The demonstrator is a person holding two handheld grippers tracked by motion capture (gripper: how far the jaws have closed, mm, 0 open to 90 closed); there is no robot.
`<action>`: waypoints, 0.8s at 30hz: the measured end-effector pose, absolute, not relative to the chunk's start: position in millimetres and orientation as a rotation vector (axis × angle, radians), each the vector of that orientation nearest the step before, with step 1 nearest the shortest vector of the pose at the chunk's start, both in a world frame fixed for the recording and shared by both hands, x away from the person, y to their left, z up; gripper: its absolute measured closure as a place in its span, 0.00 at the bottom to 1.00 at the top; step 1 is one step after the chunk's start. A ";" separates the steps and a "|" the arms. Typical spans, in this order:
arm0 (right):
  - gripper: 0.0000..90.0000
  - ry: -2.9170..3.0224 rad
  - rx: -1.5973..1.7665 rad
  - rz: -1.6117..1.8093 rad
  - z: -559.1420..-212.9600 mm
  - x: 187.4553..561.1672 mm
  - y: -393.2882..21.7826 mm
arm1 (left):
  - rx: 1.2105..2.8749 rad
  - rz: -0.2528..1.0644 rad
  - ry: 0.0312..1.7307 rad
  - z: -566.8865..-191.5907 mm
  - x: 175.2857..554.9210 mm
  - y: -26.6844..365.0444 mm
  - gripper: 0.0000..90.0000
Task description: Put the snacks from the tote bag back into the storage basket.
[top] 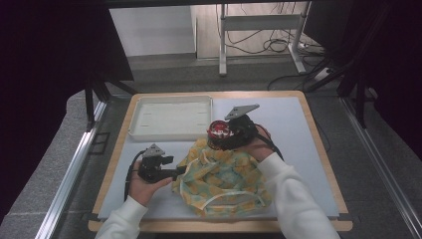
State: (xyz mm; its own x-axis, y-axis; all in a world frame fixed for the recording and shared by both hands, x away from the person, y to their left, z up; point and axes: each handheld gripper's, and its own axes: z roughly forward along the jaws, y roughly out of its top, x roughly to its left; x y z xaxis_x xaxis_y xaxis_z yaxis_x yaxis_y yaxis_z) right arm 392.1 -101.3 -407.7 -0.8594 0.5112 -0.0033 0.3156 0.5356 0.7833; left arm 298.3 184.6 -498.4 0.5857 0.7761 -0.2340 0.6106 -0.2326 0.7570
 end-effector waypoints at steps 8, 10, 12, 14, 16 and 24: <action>0.29 2.550 0.715 1.223 -412.6 405.7 -93.9 | 1.941 0.241 1.114 -498.3 298.3 185.6 0.34; 0.28 2.550 0.716 1.226 -412.9 408.5 -92.8 | 1.943 0.242 1.114 -498.5 298.4 185.4 0.34; 0.28 2.548 0.715 1.230 -413.0 411.4 -91.5 | 1.944 0.242 1.115 -498.6 298.5 185.3 0.34; 0.28 2.547 0.717 1.233 -413.0 413.4 -90.6 | 1.942 0.241 1.118 -498.6 298.4 185.2 0.34; 0.29 2.548 0.718 1.231 -412.9 415.8 -89.5 | 1.942 0.240 1.118 -498.5 298.1 185.1 0.34; 0.28 2.558 0.714 1.215 -416.1 425.4 -84.5 | 1.944 0.239 1.120 -498.8 298.2 185.3 0.34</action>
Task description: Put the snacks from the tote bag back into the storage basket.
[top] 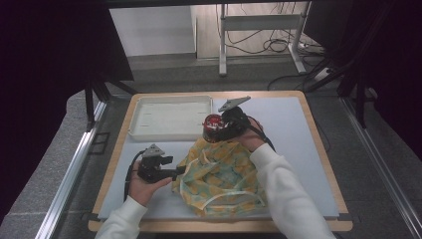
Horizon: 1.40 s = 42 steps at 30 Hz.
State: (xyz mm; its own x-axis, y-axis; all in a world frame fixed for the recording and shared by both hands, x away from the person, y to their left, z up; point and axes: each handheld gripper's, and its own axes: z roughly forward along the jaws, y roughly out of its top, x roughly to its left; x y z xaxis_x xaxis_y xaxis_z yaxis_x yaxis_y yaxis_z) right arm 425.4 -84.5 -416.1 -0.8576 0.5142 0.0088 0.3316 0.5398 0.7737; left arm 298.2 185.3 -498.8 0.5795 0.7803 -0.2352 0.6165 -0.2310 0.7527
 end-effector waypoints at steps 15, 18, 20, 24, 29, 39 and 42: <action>0.28 2.561 0.715 1.184 -423.1 441.1 -74.9 | 1.944 0.239 1.121 -499.4 298.4 185.9 0.34; 0.28 2.560 0.732 1.181 -425.5 444.2 -72.2 | 1.942 0.240 1.123 -499.4 298.4 186.4 0.34; 0.28 2.559 0.738 1.175 -426.7 446.5 -70.1 | 1.943 0.240 1.123 -499.1 298.4 187.0 0.34; 0.28 2.554 0.749 1.175 -426.4 450.9 -66.1 | 1.943 0.240 1.124 -499.2 298.6 187.6 0.34; 0.28 2.547 0.763 1.169 -425.7 454.2 -61.1 | 1.942 0.240 1.125 -499.8 298.8 187.6 0.34; 0.28 2.535 0.780 1.168 -425.2 462.1 -54.1 | 1.942 0.237 1.126 -499.9 299.0 188.3 0.34; 0.28 2.532 0.785 1.169 -425.0 464.3 -51.8 | 1.942 0.235 1.127 -500.0 299.1 188.5 0.34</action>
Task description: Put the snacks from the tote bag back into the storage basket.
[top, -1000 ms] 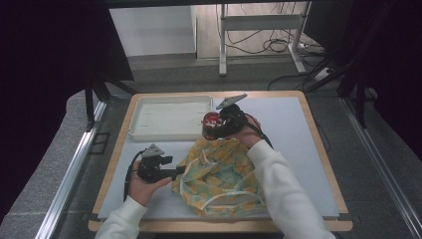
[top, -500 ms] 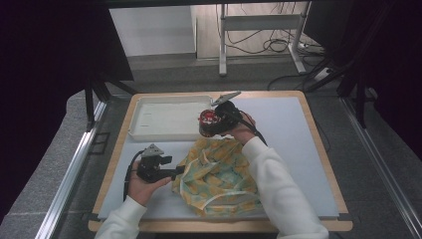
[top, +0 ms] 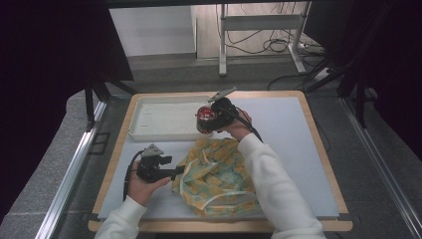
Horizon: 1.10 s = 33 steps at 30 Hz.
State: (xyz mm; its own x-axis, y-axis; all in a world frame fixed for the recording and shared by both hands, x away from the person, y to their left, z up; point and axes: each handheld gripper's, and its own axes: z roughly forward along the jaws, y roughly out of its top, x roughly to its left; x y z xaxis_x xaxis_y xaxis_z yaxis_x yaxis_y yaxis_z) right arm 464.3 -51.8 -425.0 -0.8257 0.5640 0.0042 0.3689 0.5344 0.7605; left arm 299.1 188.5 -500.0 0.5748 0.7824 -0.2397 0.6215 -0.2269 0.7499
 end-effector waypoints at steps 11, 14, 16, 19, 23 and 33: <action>0.28 2.530 0.806 1.153 -429.1 475.0 -42.0 | 1.936 0.235 1.130 -499.7 299.0 189.4 0.34; 0.28 2.526 0.813 1.152 -428.8 478.8 -38.9 | 1.934 0.234 1.130 -499.8 299.0 189.8 0.34; 0.28 2.525 0.816 1.149 -428.6 480.7 -36.4 | 1.935 0.233 1.130 -499.6 298.9 190.1 0.34; 0.28 2.527 0.817 1.140 -429.2 483.2 -32.9 | 1.933 0.232 1.129 -499.5 298.8 190.4 0.34; 0.28 2.530 0.820 1.120 -433.4 488.0 -27.5 | 1.935 0.231 1.128 -499.6 298.8 190.3 0.34; 0.28 2.546 0.846 1.090 -447.5 496.3 -16.8 | 1.938 0.235 1.128 -499.8 298.2 190.0 0.34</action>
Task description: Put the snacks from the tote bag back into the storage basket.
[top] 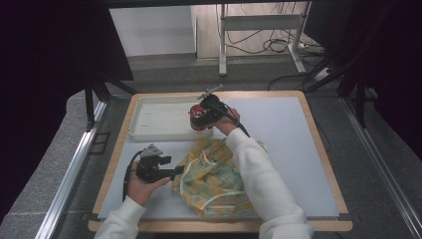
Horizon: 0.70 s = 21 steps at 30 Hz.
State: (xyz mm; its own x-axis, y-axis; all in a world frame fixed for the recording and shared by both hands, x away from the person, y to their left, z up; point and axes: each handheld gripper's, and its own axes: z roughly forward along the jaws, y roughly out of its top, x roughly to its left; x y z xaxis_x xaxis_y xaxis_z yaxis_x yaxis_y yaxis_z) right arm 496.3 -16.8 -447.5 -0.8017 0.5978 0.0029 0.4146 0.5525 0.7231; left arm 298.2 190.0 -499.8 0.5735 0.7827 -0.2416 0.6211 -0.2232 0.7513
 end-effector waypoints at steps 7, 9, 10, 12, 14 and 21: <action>0.28 2.544 0.870 1.077 -454.5 503.5 -13.0 | 1.940 0.235 1.127 -500.5 298.2 189.2 0.34; 0.28 2.546 0.875 1.067 -456.3 505.1 -12.6 | 1.941 0.233 1.128 -500.8 298.3 189.2 0.34; 0.28 2.549 0.874 1.068 -457.4 506.0 -12.3 | 1.941 0.232 1.129 -501.0 298.3 189.2 0.34; 0.28 2.549 0.878 1.064 -459.6 506.9 -11.4 | 1.941 0.231 1.129 -501.2 298.4 189.4 0.34; 0.28 2.552 0.877 1.064 -461.7 508.1 -10.9 | 1.941 0.230 1.130 -501.5 298.5 189.4 0.34; 0.28 2.564 0.885 1.052 -468.3 510.4 -10.7 | 1.944 0.228 1.129 -501.8 298.6 189.5 0.34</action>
State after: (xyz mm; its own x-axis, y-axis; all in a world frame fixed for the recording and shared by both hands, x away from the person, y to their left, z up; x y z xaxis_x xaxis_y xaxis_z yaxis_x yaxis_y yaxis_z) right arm 510.4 -10.7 -468.3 -0.7905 0.6123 0.0144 0.4459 0.5592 0.6989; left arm 298.6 189.5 -501.8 0.5747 0.7813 -0.2436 0.6252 -0.2271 0.7467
